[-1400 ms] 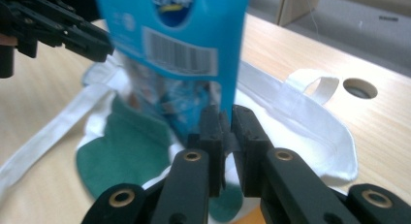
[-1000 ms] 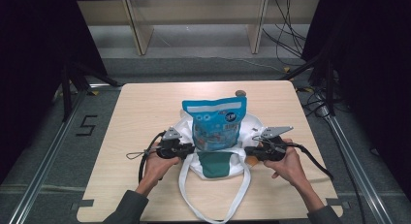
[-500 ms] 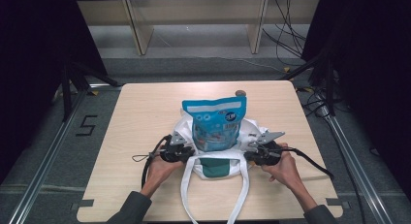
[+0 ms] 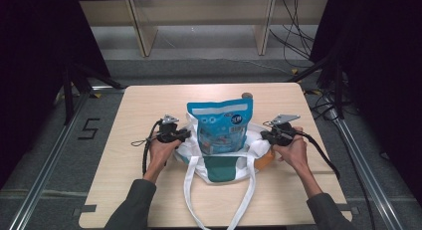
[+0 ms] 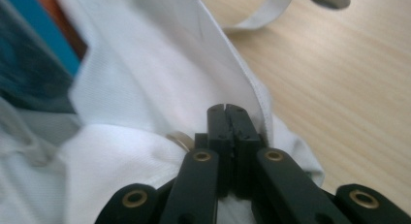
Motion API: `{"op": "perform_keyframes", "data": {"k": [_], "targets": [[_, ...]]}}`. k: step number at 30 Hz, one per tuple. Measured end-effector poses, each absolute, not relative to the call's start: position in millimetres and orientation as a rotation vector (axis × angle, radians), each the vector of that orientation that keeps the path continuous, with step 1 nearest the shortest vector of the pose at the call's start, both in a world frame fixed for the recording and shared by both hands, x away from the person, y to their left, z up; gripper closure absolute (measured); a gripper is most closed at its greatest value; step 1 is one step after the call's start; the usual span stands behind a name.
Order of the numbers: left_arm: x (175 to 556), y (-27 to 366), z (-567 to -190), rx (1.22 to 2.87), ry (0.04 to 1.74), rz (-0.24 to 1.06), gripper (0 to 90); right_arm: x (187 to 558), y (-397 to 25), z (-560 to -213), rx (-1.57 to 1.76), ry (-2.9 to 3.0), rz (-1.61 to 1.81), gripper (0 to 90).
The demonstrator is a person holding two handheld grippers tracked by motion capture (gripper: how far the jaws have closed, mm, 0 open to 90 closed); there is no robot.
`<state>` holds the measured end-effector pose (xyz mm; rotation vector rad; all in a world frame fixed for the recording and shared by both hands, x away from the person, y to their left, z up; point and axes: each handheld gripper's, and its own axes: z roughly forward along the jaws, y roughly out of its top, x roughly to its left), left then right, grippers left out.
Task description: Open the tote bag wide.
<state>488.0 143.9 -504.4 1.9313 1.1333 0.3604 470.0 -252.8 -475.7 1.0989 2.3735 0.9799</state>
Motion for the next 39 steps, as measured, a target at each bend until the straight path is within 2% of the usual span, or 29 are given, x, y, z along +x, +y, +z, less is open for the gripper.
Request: {"op": "perform_keyframes", "data": {"k": [5, 7, 16, 18, 21, 25, 33, 39], "targets": [[491, 143, -517, 1.989, 1.131, 0.390, 80.7, 476, -247, -498, 1.086, 2.390, 0.892, 90.0], [494, 144, -519, 1.971, 1.161, 0.354, 81.4, 478, -246, -501, 1.076, 2.347, 0.908, 90.0], [498, 143, -517, 1.979, 1.172, 0.356, 81.4, 484, -246, -499, 1.133, 2.355, 0.927, 90.0], [498, 142, -516, 1.903, 1.186, 0.338, 79.8, 485, -248, -497, 1.105, 2.375, 0.912, 90.0], [496, 142, -512, 1.888, 1.181, 0.339, 75.9, 486, -248, -497, 1.121, 2.367, 0.923, 90.0], [489, 141, -496, 1.809, 1.176, 0.337, 67.1, 487, -250, -495, 1.119, 2.347, 0.967, 88.6], [469, 149, -469, 1.766, 1.122, 0.381, 63.3, 480, -254, -474, 1.122, 2.293, 1.097, 84.8], [454, 162, -459, 1.770, 1.102, 0.365, 61.0, 469, -261, -458, 1.145, 2.286, 1.146, 82.7]]}}
